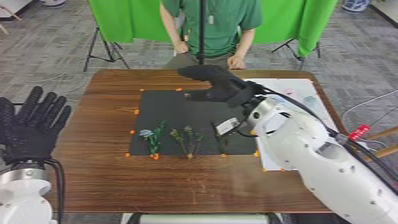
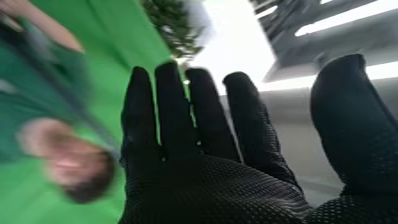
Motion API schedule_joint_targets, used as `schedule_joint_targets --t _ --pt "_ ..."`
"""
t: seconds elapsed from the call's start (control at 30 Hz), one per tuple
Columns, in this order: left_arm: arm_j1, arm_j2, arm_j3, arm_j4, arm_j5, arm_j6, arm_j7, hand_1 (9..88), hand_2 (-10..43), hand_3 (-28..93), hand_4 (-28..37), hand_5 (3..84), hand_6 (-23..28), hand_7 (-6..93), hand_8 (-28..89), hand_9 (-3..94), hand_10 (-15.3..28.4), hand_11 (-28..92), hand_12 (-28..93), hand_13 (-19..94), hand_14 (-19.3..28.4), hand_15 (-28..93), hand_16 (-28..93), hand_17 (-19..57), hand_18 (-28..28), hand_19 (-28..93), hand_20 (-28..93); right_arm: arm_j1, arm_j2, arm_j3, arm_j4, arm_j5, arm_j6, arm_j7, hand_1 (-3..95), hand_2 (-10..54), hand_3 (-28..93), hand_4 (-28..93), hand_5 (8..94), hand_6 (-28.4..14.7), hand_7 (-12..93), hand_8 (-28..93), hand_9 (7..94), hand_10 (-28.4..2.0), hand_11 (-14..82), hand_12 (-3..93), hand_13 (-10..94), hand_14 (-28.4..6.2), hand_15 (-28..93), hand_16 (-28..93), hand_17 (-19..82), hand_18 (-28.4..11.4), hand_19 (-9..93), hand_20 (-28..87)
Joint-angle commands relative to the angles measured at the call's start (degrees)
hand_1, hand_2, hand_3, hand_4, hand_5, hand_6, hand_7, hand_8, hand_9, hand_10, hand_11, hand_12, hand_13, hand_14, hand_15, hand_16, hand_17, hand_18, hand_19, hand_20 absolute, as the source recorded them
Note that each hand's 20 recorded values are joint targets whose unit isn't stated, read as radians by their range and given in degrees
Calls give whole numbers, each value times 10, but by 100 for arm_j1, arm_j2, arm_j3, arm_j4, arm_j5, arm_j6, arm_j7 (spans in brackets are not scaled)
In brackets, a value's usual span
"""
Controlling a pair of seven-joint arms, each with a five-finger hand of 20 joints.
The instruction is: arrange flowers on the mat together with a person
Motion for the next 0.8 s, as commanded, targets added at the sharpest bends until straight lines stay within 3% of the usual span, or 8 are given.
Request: schedule_joint_targets --t 0.03,0.1,0.17,0.37,0.43,0.57,0.67,0.8 --pt "247 -72 -202 39 348 -371 -244 344 221 419 -283 445 78 92 -86 389 152 162 82 287 142 262 -65 -33 137 314 116 -2398 -313 3052 -301 3653 -444 227 256 42 736 -240 373 -53 111 -85 385 -170 72 173 305 -146 192 188 107 -165 444 91" --pt "317 -79 -323 7 852 -461 -421 338 212 430 -283 435 71 89 -86 369 145 152 81 266 133 239 -68 -36 136 307 111 -2798 -268 3218 -365 3925 175 -115 251 46 726 -236 373 -53 102 -80 382 -171 63 172 301 -148 181 191 102 -166 437 91" --pt "336 -106 -402 -3 1132 -582 -517 339 194 447 -283 433 67 89 -86 358 140 145 80 251 129 221 -64 -36 134 291 105 -3065 -299 3455 -346 4280 245 -211 244 49 725 -233 380 -52 101 -78 384 -171 61 171 302 -149 177 194 100 -167 431 91" --pt "379 5 -533 -71 1610 -546 -669 248 151 671 -283 424 64 81 -83 332 133 134 80 221 115 194 -56 -37 126 273 104 -3677 -336 3908 -331 4887 497 -534 205 71 711 -224 387 -50 93 -77 384 -159 45 167 301 -149 139 208 96 -169 394 93" --pt "418 114 -507 -135 1676 -261 -702 247 147 685 -283 422 66 80 -82 331 134 134 80 223 116 194 -56 -38 126 273 105 -3844 -352 3960 -368 4991 642 -657 191 75 711 -219 386 -48 89 -75 380 -152 38 165 300 -147 119 214 96 -169 378 94" --pt "513 303 -497 -209 2233 241 -728 249 162 692 -283 423 70 81 -82 337 139 144 81 242 121 213 -55 -37 130 288 111 -4046 -445 4120 -396 5000 512 -738 168 76 713 -214 386 -44 83 -73 365 -139 31 156 285 -141 71 224 98 -160 328 94" --pt "571 605 -501 -247 2462 546 -794 248 168 691 -283 423 70 82 -83 335 138 146 78 240 118 220 -58 -38 130 293 112 -4146 -474 4201 -426 4970 508 -808 157 69 714 -213 382 -41 79 -72 357 -139 28 150 275 -138 58 220 99 -156 309 92" --pt "682 778 -636 -275 2598 478 -895 244 172 695 -283 419 70 89 -87 305 131 153 71 188 102 204 -70 -44 120 294 108 -4454 -614 4534 -484 4920 194 -864 133 48 717 -215 376 -40 75 -70 344 -139 25 146 262 -140 51 220 95 -155 298 94"
